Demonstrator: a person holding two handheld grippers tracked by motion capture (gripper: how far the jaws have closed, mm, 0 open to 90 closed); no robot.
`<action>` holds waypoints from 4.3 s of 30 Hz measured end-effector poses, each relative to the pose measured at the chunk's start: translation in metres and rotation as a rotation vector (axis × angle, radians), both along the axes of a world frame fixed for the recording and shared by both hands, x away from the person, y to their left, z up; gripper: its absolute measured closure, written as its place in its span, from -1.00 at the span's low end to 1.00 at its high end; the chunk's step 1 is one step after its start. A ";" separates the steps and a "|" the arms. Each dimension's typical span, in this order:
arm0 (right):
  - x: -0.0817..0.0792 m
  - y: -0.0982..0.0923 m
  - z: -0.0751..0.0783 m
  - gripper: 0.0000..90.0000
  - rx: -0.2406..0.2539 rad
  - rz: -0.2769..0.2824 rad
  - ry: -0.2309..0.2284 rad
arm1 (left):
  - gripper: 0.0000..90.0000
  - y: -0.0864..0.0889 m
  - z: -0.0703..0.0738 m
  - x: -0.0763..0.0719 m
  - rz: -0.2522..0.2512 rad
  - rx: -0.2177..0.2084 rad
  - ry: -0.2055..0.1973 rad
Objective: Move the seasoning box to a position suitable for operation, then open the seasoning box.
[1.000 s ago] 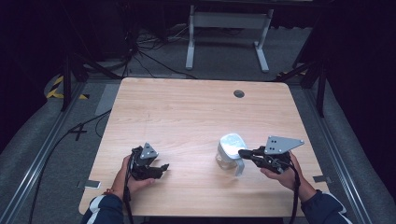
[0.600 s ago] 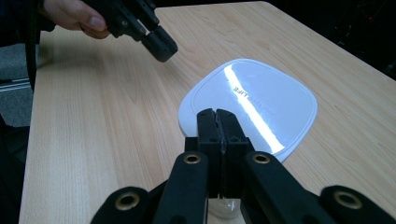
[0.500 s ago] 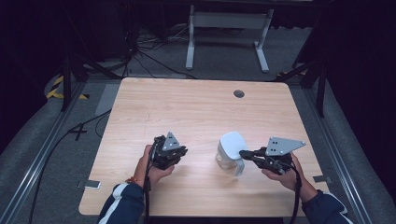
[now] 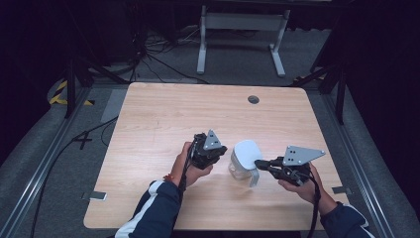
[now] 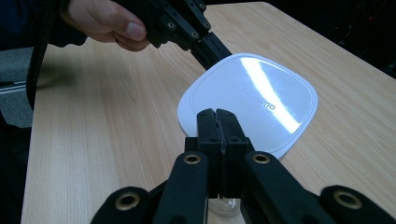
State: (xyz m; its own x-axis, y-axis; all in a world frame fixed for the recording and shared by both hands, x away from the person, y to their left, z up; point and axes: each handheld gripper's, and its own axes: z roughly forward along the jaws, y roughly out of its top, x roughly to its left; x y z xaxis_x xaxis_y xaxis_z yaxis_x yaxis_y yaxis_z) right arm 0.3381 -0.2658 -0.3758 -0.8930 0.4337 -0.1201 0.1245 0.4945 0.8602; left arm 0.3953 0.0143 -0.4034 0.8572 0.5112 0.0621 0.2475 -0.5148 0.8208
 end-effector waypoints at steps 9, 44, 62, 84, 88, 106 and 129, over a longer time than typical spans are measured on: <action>-0.001 0.001 0.000 1.00 0.004 0.005 0.008 | 0.99 -0.013 0.008 0.001 -0.037 0.024 -0.019; -0.003 0.000 -0.003 1.00 -0.027 -0.003 0.023 | 0.95 -0.023 0.042 -0.008 -0.099 0.014 -0.072; -0.005 -0.007 -0.005 1.00 -0.049 -0.016 0.034 | 0.96 -0.034 0.051 -0.020 -0.143 0.033 -0.098; -0.006 -0.022 -0.007 1.00 -0.064 -0.040 0.042 | 0.98 -0.046 0.055 -0.030 -0.205 0.022 -0.102; -0.008 -0.025 -0.008 1.00 -0.071 -0.043 0.044 | 0.98 -0.043 0.055 -0.029 -0.202 0.023 -0.108; -0.017 -0.036 -0.007 1.00 -0.092 -0.071 0.027 | 0.94 0.024 0.041 -0.028 -0.068 0.063 -0.089; -0.018 -0.042 -0.004 1.00 -0.117 -0.111 0.017 | 0.84 0.131 0.001 -0.046 0.129 0.128 -0.030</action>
